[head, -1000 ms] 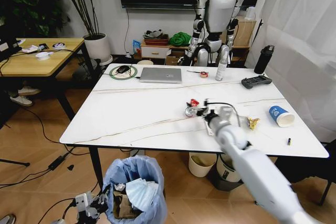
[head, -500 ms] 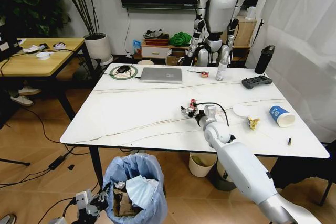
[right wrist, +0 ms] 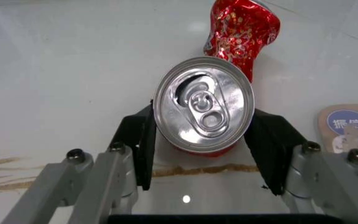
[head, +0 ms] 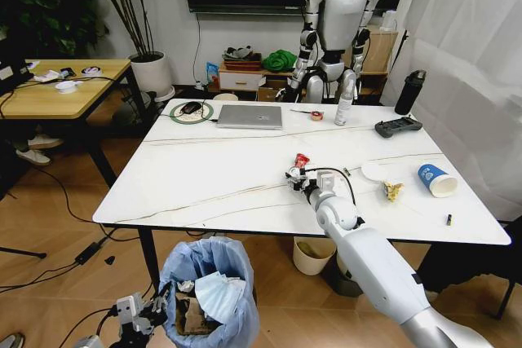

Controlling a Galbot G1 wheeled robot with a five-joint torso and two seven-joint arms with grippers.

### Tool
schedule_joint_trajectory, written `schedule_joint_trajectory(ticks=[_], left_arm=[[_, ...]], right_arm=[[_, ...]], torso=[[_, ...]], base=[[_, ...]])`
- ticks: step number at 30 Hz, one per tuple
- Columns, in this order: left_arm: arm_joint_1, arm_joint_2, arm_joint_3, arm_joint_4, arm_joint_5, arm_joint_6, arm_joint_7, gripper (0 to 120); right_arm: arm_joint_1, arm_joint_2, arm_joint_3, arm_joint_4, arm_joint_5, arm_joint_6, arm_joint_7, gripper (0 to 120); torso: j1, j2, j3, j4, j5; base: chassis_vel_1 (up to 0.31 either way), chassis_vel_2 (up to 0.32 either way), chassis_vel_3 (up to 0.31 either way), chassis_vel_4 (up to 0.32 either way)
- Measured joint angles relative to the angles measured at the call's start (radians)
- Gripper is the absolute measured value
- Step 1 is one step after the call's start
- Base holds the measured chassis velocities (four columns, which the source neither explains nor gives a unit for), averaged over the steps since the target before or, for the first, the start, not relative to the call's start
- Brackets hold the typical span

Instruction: Pick up the trash bin and place the trash from the table into it.

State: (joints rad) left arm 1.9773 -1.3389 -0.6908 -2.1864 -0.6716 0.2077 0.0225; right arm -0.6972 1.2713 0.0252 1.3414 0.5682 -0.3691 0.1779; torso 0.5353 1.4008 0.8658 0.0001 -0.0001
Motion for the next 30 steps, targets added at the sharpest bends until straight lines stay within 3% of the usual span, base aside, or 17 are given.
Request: schedule_joint_trajectory(ticks=[17,22,30], left_arm=[[-0.019,0.026,0.0,0.01,-0.023,0.004,-0.009,0],[-0.028,0.038,-0.001,0.009,-0.039,0.009,-0.014,0],[-0.041,0.049,-0.002,0.005,-0.054,0.014,-0.019,0]], right_arm=[[-0.04,-0.052,0.022,0.078,0.038,0.044,-0.024,41],[-0.09,-0.116,0.027,0.176,0.116,0.081,-0.064,41],[-0.214,-0.289,-0.032,0.493,0.304,0.198,-0.192,41]], torso=[[0.0,0.0,0.0,0.0,0.0],[0.0,0.0,0.0,0.0,0.0001],[0.0,0.0,0.0,-0.0003,0.0]], base=[[0.0,0.0,0.0,0.0],[0.0,0.0,0.0,0.0],[0.0,0.0,0.0,0.0]])
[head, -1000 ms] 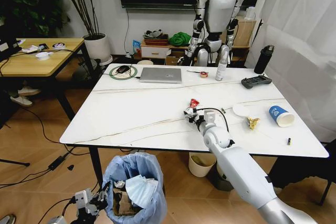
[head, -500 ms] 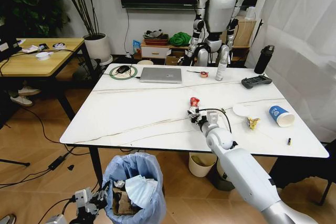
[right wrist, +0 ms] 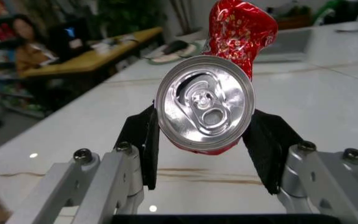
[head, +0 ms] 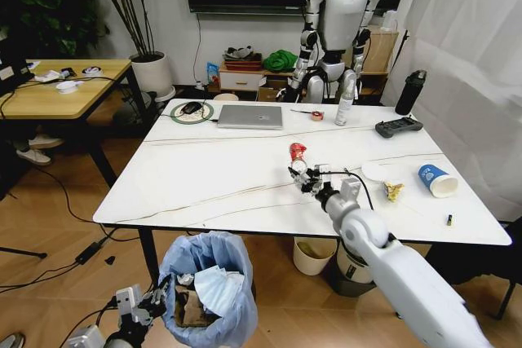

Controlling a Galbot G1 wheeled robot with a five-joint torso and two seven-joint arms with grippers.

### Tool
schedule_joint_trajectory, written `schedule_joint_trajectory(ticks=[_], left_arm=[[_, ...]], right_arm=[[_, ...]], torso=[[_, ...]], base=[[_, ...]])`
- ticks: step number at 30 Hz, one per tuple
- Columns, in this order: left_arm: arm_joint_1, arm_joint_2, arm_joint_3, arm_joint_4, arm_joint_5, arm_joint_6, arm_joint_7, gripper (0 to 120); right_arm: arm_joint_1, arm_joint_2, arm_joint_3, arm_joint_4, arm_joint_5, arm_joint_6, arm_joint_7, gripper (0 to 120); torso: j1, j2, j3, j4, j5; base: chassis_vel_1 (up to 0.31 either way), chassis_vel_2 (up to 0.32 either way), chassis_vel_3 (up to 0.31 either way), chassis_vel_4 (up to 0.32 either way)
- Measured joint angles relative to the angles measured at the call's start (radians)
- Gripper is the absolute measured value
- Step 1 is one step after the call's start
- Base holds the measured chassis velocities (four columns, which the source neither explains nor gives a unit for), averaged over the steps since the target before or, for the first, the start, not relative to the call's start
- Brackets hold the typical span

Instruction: Pick up the trash bin and place the trash from the table into it.

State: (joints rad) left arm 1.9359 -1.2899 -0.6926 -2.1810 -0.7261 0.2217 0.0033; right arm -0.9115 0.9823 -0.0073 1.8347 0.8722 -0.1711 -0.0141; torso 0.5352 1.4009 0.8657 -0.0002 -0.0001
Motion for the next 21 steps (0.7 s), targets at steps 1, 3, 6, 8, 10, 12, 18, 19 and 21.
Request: schedule_joint_trajectory(ticks=[1,3,6,8,10,12,18,19,21], left_arm=[[-0.001,0.001,-0.001,0.002,0.0,0.0,0.0,0],[-0.005,0.001,-0.004,0.008,0.0,0.0,-0.001,0],[-0.009,-0.002,-0.005,0.012,-0.001,0.001,-0.002,0],[-0.012,-0.005,-0.005,0.012,-0.001,0.002,-0.004,0],[-0.015,-0.007,-0.005,0.01,-0.001,0.004,-0.006,0],[-0.016,-0.008,-0.005,0.007,-0.003,0.005,-0.008,0],[-0.017,-0.014,-0.004,-0.007,-0.011,0.01,-0.015,0],[-0.017,-0.014,-0.004,-0.008,-0.012,0.01,-0.015,0],[-0.018,-0.013,-0.005,-0.013,-0.014,0.011,-0.017,0]], right_arm=[[-0.009,-0.014,-0.016,0.027,0.014,0.015,-0.013,41],[-0.032,-0.049,-0.075,0.104,0.052,0.061,-0.049,41],[-0.051,-0.074,-0.153,0.178,0.061,0.11,-0.093,41],[-0.062,-0.084,-0.217,0.22,0.062,0.135,-0.123,41],[-0.065,-0.092,-0.275,0.245,0.053,0.156,-0.14,41],[-0.064,-0.094,-0.307,0.252,0.04,0.17,-0.145,41],[-0.057,-0.089,-0.416,0.233,-0.025,0.199,-0.149,41],[-0.057,-0.087,-0.423,0.227,-0.034,0.201,-0.151,41],[-0.073,-0.087,-0.434,0.209,-0.071,0.213,-0.162,41]], torso=[[0.0,0.0,0.0,0.0,0.0],[0.0,0.0,0.0,0.0002,0.0001],[0.0,0.0,0.0,0.0002,-0.0001],[0.0,0.0,0.0,0.0003,0.0001],[0.0,0.0,0.0,0.0003,0.0],[0.0,0.0,0.0,0.0003,0.0],[0.0,0.0,0.0,0.0003,0.0],[0.0,0.0,0.0,0.0003,0.0001],[0.0,0.0,0.0,0.0004,0.0001]], base=[[0.0,0.0,0.0,0.0],[0.0,0.0,0.0,0.0],[0.0,0.0,0.0,0.0],[0.0,0.0,0.0,0.0],[0.0,0.0,0.0,0.0],[0.0,0.0,0.0,0.0],[0.0,0.0,0.0,0.0],[0.0,0.0,0.0,0.0],[0.0,0.0,0.0,0.0]])
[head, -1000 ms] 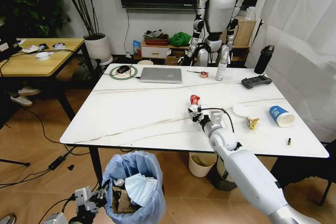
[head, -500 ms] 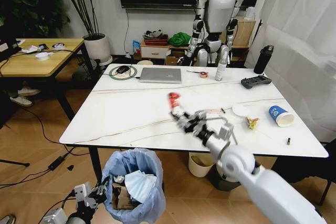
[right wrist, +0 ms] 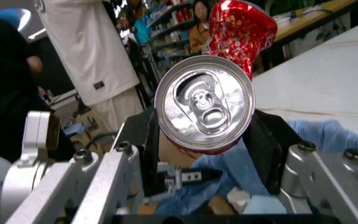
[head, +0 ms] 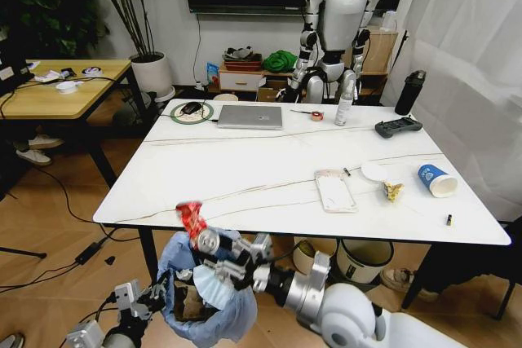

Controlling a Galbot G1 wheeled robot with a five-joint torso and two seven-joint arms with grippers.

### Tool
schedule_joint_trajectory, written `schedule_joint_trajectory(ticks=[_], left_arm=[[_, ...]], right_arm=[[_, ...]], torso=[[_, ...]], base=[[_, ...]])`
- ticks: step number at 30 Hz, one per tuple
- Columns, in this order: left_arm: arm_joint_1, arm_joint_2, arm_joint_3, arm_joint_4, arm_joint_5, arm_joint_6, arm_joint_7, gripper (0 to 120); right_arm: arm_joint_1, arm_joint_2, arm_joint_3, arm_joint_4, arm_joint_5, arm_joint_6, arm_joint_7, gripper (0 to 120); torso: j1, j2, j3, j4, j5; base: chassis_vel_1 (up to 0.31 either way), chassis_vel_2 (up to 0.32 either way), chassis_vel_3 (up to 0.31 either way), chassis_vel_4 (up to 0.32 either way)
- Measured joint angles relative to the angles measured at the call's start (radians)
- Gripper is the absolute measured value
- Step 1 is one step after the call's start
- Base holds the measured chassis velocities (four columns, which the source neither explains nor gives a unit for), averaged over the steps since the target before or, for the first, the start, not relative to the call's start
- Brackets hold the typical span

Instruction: Pick up the trash bin and place the trash from the table into it.

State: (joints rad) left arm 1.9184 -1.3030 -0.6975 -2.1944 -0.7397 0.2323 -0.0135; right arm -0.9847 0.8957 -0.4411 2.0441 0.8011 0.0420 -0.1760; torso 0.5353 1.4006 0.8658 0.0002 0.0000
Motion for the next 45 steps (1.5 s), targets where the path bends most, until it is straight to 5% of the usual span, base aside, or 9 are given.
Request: schedule_joint_trajectory(ticks=[15,18,24,40,45], left_arm=[[-0.006,0.006,0.004,0.005,-0.005,0.001,-0.001,0],[-0.007,0.009,0.009,0.011,-0.006,0.002,-0.001,0],[-0.008,0.006,0.02,0.019,-0.004,0.002,0.0,0],[-0.014,0.025,0.022,0.021,-0.015,0.001,0.003,0],[-0.015,0.032,0.02,0.022,-0.023,0.001,0.003,0]], right_arm=[[-0.153,0.007,0.155,-0.025,-0.13,0.019,0.021,87],[-0.156,0.036,0.268,-0.036,-0.154,-0.028,0.11,99],[-0.138,0.081,0.452,-0.13,-0.248,-0.151,0.281,100],[-0.146,0.06,0.671,-0.291,-0.393,-0.291,0.196,98],[-0.138,0.05,0.691,-0.353,-0.404,-0.276,0.163,80]], torso=[[0.0,0.0,0.0,-0.0002,0.0],[0.0,0.0,0.0,-0.0002,0.0001],[0.0,0.0,0.0,-0.0001,0.0001],[0.0,0.0,0.0,-0.0002,0.0004],[0.0,0.0,0.0,-0.0002,0.0002]], base=[[0.0,0.0,0.0,0.0],[0.0,0.0,0.0,0.0],[0.0,0.0,0.0,0.0],[0.0,0.0,0.0,0.0],[0.0,0.0,0.0,0.0]])
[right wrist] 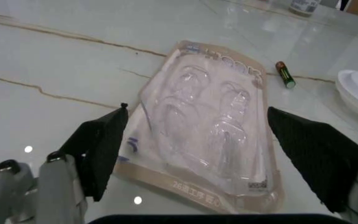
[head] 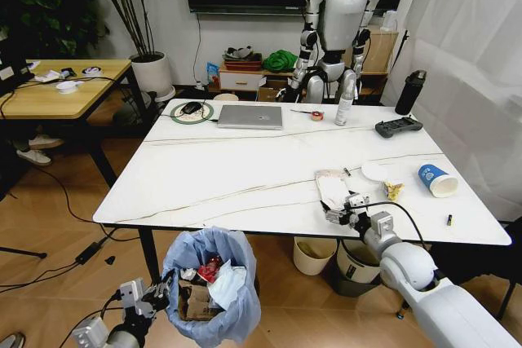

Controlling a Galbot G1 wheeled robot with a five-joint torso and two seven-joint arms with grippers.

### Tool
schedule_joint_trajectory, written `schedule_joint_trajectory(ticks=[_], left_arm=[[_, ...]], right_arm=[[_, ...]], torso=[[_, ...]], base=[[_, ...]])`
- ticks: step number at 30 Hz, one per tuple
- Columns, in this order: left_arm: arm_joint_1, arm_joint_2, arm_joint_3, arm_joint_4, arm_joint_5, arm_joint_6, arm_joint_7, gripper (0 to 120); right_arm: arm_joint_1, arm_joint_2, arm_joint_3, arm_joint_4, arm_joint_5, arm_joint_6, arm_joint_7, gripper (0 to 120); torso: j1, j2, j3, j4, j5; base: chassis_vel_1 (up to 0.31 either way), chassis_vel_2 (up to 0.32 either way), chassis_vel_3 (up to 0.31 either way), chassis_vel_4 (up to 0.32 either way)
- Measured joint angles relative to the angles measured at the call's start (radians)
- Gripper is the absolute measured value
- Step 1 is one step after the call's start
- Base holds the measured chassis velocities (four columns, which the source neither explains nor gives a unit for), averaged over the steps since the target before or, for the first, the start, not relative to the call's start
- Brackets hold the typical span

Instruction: Pick up the trash bin and place the trash from the table into it.

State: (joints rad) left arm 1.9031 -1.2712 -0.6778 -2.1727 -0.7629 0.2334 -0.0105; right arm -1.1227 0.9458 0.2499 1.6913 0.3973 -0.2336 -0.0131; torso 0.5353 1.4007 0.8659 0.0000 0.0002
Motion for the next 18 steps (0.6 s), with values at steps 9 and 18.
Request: schedule_joint_trajectory(ticks=[9,18], left_arm=[[-0.001,0.004,-0.003,0.002,-0.003,0.0,0.0,0],[-0.003,0.009,-0.005,0.002,-0.007,0.0,-0.002,0]], right_arm=[[-0.008,-0.001,0.004,-0.009,-0.004,0.011,-0.005,51],[0.0,0.009,-0.012,-0.026,-0.008,0.015,-0.005,17]], torso=[[0.0,0.0,0.0,0.0,-0.0002],[0.0,0.0,0.0,0.0,-0.0003]], base=[[0.0,0.0,0.0,0.0],[0.0,0.0,0.0,0.0]])
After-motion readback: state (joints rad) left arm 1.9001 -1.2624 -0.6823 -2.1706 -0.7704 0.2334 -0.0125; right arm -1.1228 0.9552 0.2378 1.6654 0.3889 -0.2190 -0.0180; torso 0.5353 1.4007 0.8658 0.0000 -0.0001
